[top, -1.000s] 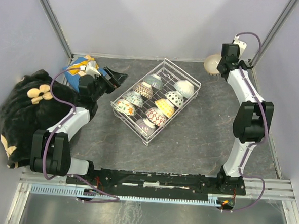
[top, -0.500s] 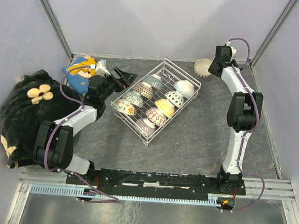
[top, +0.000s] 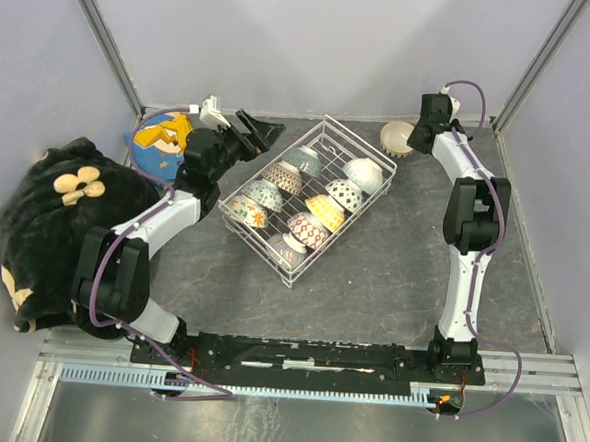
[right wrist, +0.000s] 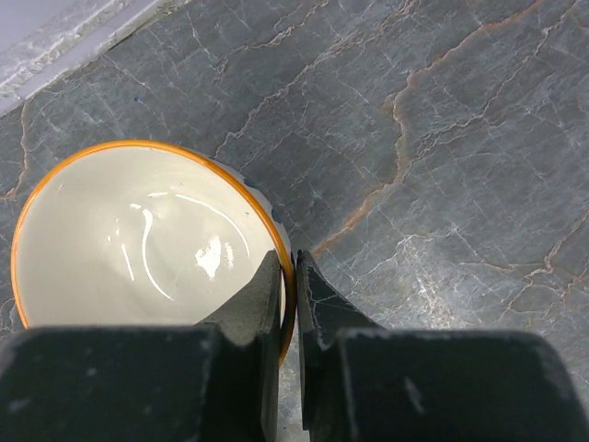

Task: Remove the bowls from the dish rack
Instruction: Place the bowl at the center of the board.

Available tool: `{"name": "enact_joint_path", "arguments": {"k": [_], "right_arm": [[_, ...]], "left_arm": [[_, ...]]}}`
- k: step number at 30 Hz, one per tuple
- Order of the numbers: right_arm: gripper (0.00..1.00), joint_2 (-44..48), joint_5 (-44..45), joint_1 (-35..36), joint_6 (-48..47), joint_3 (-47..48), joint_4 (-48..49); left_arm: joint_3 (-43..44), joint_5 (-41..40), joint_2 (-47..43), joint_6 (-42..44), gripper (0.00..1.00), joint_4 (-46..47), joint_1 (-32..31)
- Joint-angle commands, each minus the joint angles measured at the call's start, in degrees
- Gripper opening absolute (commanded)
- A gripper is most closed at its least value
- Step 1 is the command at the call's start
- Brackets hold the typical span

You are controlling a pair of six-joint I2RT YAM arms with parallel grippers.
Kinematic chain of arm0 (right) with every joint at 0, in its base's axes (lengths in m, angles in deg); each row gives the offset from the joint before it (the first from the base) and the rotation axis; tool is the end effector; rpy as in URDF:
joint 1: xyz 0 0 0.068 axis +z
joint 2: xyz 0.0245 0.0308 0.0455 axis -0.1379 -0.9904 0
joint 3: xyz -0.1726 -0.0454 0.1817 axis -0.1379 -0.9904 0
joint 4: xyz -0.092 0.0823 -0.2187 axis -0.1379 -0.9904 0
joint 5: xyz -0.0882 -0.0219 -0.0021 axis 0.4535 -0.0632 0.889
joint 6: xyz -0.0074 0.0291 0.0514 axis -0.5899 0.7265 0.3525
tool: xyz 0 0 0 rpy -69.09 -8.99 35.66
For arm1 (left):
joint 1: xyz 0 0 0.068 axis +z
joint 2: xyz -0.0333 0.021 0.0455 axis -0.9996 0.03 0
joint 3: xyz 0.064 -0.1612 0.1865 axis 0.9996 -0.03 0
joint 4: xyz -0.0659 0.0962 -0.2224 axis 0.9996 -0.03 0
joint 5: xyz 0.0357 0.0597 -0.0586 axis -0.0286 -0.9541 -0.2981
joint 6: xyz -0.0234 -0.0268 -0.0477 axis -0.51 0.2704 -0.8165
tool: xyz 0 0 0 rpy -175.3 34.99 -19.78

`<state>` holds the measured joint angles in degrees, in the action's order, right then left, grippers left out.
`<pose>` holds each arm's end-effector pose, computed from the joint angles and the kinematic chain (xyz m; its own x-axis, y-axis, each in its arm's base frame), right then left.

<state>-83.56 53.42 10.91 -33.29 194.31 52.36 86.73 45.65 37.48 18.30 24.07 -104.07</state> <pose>0.5063 0.0160 0.1981 -0.5508 0.4413 -0.7084 0.4411 0.8745 0.2018 0.3371 -0.1067 0.2860 -0.3624 -0.6369 -0.6805 0.3500 0.5837 -0.7327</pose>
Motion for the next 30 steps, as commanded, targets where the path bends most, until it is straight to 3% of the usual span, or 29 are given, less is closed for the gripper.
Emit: {"name": "enact_joint_path", "arguments": {"k": [1, 28, 30], "right_arm": [[0.01, 1.03, -0.45, -0.09, 0.42, 1.92, 4.55], [0.01, -6.96, -0.12, -0.1, 1.26, 8.82, 3.23], [0.07, -7.62, -0.32, -0.09, 1.46, 10.08, 2.31]], "left_arm": [[5.22, -2.5, 0.34, 2.37, 0.99, -3.26, -0.09], [10.56, -1.25, 5.03, 1.91, 1.0, -4.48, -0.12], [10.56, -1.19, 5.1, 1.72, 1.0, -4.45, -0.11]]}}
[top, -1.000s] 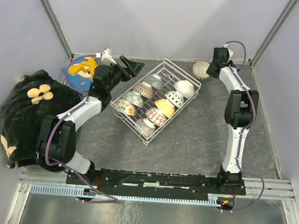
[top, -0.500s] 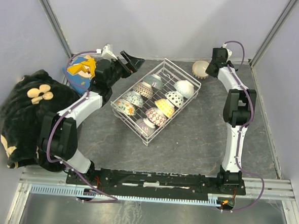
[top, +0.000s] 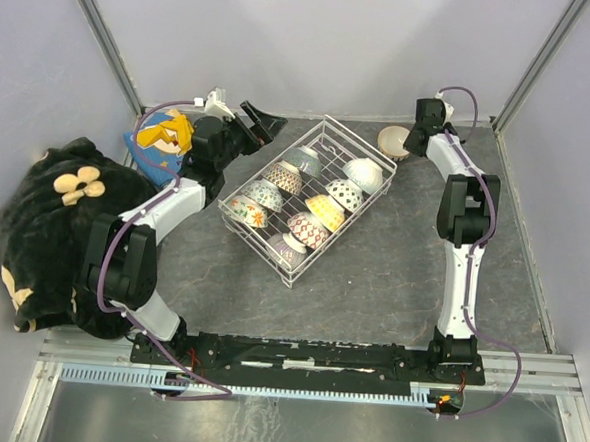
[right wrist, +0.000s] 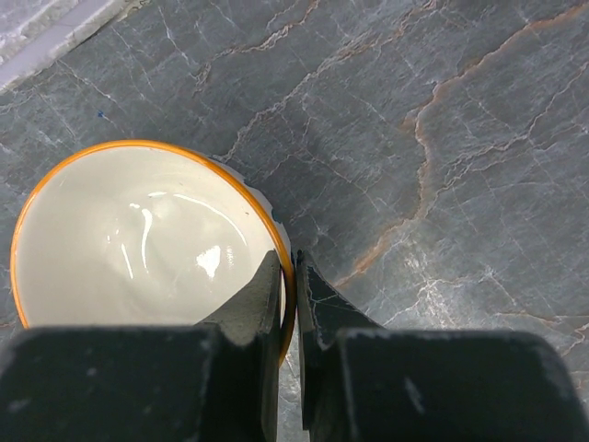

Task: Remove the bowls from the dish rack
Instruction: Place the bowl at the center of the board.

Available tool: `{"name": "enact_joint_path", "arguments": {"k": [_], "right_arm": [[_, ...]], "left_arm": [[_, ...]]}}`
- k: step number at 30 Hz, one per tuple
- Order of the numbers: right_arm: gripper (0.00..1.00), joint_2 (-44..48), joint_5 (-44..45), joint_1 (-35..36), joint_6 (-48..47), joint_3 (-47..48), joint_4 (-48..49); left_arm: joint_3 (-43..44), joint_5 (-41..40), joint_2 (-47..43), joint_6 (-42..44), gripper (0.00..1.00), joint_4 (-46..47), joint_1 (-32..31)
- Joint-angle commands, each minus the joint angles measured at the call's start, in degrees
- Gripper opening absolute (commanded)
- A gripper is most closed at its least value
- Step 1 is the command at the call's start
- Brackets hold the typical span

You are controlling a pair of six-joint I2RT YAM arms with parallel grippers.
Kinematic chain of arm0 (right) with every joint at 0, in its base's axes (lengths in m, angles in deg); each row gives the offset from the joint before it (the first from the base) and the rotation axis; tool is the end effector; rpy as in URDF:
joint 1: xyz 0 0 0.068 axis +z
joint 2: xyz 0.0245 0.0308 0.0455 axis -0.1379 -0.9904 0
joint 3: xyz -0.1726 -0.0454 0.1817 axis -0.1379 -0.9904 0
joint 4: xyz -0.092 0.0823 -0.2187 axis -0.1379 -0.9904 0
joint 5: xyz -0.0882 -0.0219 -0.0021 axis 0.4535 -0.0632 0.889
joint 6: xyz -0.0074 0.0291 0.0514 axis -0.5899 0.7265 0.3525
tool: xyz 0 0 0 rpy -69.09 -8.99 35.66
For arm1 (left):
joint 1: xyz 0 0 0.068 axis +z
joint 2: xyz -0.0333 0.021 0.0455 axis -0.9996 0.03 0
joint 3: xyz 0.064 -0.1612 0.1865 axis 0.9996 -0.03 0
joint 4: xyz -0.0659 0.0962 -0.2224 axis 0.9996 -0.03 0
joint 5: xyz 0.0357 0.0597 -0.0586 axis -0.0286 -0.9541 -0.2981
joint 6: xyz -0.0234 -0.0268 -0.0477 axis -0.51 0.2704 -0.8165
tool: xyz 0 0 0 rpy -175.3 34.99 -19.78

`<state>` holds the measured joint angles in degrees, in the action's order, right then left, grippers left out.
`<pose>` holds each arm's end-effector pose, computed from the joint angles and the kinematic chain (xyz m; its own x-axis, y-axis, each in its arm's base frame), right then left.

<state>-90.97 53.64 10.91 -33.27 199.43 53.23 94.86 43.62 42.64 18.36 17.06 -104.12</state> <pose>0.5256 0.0169 0.1641 -0.5668 0.4404 -0.6963 0.4485 0.8739 0.1876 0.3622 -0.1126 0.2899 -0.3857 -0.6357 -0.6687 0.2799 0.6100 -0.7413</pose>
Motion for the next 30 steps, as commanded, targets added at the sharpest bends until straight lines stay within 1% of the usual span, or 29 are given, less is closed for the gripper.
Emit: {"name": "enact_joint_path", "arguments": {"k": [1, 2, 6, 10, 13, 15, 18, 22, 26, 28, 30], "right_arm": [[0.14, -0.4, -0.76, -0.15, 1.54, 5.44, 1.09], [0.21, -0.5, -1.04, -0.09, 1.64, 5.62, 0.85], [0.42, 0.42, -1.32, -0.08, 2.01, 4.97, 1.31], [0.57, 2.5, -0.91, -0.11, 1.81, 3.54, 2.34], [0.61, 4.96, -0.73, -0.14, 1.51, 2.18, 3.42], [0.67, 9.53, -0.62, -0.1, 1.22, -1.05, 6.11], [0.69, 14.43, -0.85, -0.08, 0.51, -3.65, 7.73], [0.72, 20.35, -2.81, 0.04, -1.99, -5.59, 6.6], [0.73, 27.54, -5.31, 2.58, -8.63, -8.52, 4.66], [0.74, 30.21, -5.85, 5.63, -13.85, -9.18, 2.11], [0.75, 31.9, -4.23, 10.9, -20.05, -9.06, -1.57]], "left_arm": [[2.48, 0.82, -0.11, 1.61, 1.0, 2.63, -0.02], [2.41, 0.84, -0.1, 1.54, 1.0, 2.73, -0.1], [2.17, 0.67, -0.37, 1.46, 1.0, 2.99, 0.01], [1.91, 0.65, -0.77, 1.43, 1.0, 2.92, 0.01], [1.74, 0.61, -1.13, 1.38, 1.0, 2.91, 0.02], [1.65, 0.46, -1.69, 1.31, 1.0, 2.75, 0.06], [1.91, -0.05, -2.14, 1.35, 1.0, 1.81, 0.1], [3.54, -0.23, -2.13, 1.34, 1.0, -0.89, 0.1], [6.04, -0.12, -2.02, 1.46, 1.0, -3.88, 0.08], [7.85, -0.18, -1.7, 1.92, 1.0, -5.71, 0.1], [9.62, -0.25, -1.6, 2.35, 1.0, -7.49, 0.1]]}}
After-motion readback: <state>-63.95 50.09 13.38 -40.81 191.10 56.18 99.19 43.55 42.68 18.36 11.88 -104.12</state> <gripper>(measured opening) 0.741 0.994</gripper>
